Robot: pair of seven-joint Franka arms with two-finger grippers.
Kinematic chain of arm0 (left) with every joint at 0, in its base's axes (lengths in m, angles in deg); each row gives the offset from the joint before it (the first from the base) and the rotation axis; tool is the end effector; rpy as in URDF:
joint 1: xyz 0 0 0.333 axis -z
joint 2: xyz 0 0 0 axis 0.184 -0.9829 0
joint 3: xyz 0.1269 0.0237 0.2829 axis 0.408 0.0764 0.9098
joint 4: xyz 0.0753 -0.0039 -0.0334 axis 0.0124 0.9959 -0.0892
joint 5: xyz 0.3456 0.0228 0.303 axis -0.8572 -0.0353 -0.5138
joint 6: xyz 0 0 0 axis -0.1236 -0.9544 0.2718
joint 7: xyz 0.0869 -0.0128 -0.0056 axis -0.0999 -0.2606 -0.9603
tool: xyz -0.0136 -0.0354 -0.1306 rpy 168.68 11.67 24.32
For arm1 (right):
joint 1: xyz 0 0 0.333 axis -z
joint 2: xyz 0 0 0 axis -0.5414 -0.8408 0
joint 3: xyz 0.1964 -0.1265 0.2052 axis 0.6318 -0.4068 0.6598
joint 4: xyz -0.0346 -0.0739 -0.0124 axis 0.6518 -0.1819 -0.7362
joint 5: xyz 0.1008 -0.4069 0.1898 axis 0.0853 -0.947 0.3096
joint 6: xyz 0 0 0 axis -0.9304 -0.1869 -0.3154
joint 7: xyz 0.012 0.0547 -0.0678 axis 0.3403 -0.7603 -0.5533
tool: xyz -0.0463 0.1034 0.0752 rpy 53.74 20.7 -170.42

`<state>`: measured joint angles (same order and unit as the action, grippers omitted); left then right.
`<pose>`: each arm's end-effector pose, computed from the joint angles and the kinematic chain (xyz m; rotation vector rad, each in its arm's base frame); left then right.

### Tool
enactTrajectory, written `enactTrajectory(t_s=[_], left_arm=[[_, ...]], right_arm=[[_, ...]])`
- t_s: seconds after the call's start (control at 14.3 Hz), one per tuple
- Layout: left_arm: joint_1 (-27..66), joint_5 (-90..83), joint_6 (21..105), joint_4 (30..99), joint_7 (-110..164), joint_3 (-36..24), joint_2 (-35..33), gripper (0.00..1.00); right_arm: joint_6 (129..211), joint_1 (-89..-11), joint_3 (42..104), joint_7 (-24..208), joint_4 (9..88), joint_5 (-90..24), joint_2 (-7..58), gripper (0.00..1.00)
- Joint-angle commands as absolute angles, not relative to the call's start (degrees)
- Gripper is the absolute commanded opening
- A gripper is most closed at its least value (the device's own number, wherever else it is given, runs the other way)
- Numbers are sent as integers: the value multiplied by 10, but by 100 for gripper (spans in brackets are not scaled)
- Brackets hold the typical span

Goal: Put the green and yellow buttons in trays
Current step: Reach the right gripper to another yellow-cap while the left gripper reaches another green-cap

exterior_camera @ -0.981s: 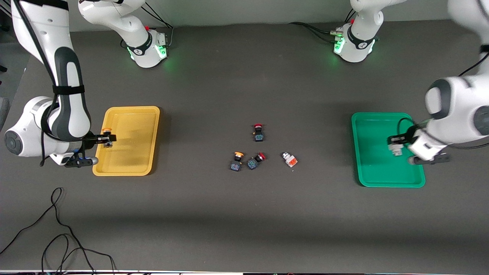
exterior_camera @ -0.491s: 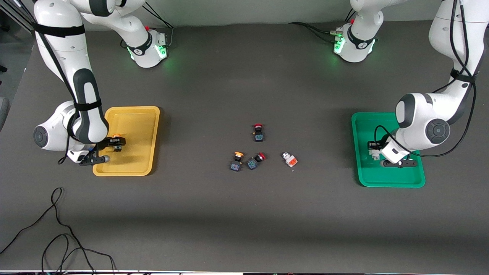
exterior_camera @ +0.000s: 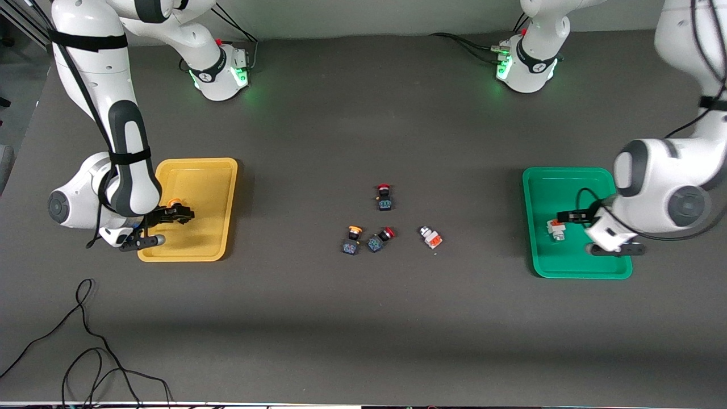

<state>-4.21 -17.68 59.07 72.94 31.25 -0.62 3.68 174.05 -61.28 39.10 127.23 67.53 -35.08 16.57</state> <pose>0.6411 0.0289 0.2262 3.1113 0.0400 -0.4109 0.5749 -0.0978 0.1090 -2.8706 -0.1703 0.3617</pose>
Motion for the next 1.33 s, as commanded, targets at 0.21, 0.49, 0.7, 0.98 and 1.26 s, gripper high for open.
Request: enactTrajectory(t_s=[0.21, 0.49, 0.7, 0.98, 1.26], left_arm=[[-35, -170, 496, 639, 277, -12, 77, 100], [15, -144, 502, 628, 154, -25, 70, 100], [73, -128, 526, 628, 34, -25, 53, 100], [145, -127, 576, 628, -122, -25, 30, 100], [210, -127, 626, 626, -242, -25, 11, 100]], right_arm=[[1603, -668, 388, 1105, 568, -369, 191, 100], [1603, -800, 393, 861, 491, -364, 185, 100], [1613, -846, 423, 722, 414, -324, 137, 100], [1732, -906, 456, 602, 407, -281, 90, 100], [1841, -915, 494, 573, 403, -221, 31, 100]])
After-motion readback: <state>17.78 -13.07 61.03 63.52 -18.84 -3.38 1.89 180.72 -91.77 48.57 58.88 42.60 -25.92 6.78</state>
